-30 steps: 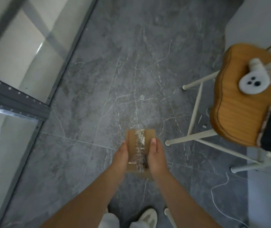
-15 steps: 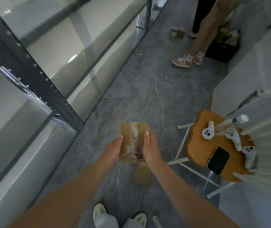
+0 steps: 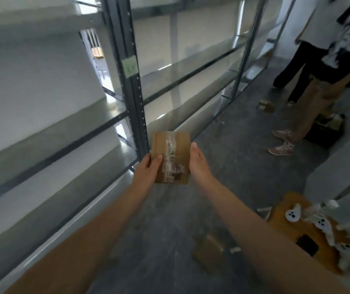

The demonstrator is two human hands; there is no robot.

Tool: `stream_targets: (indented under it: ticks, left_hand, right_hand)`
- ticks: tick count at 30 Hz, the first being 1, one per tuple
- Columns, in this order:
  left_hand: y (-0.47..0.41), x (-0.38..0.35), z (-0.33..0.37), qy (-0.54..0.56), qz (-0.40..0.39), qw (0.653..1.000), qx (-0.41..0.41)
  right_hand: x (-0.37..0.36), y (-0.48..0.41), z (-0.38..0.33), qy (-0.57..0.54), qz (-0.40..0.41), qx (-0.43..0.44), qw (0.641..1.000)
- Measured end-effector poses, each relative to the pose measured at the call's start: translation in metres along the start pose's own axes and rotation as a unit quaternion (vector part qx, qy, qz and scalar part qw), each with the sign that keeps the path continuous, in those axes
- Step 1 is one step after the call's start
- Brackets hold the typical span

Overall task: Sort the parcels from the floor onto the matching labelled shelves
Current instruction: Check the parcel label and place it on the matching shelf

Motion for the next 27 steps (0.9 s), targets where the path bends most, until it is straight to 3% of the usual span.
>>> stream_targets:
  ticks: [6, 11, 20, 27]
  left_hand:
    - [0.07, 0.114, 0.026, 0.049, 0.094, 0.992, -0.068]
    - [0.121, 0.193, 0.037, 0.074, 0.179, 0.976, -0.101]
    - [0.206, 0.321, 0.032, 0.111, 0.307, 0.94, -0.103]
    - [0.268, 0.371, 0.02, 0.115, 0.41, 0.901, -0.085]
  right_hand:
    - [-0.087, 0.07, -0.068, -0.065, -0.126, 0.015, 0.99]
    - [-0.152, 0.117, -0.1, -0.079, -0.168, 0.034, 0.982]
    - [-0.282, 0.203, -0.135, -0.075, -0.33, 0.048, 0.94]
    - [-0.348, 0.257, -0.141, -0.05, -0.427, 0.023, 0.902]
Point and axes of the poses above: each hand's wrist, its own y-axis away from the middle knuckle, its own x-axis out of the back of the hand, z = x × y, the point moved 2 cm from there along -y, towards the middle knuckle, and after that the axes turned 3 degrees about -y, right-handed, at the moved point
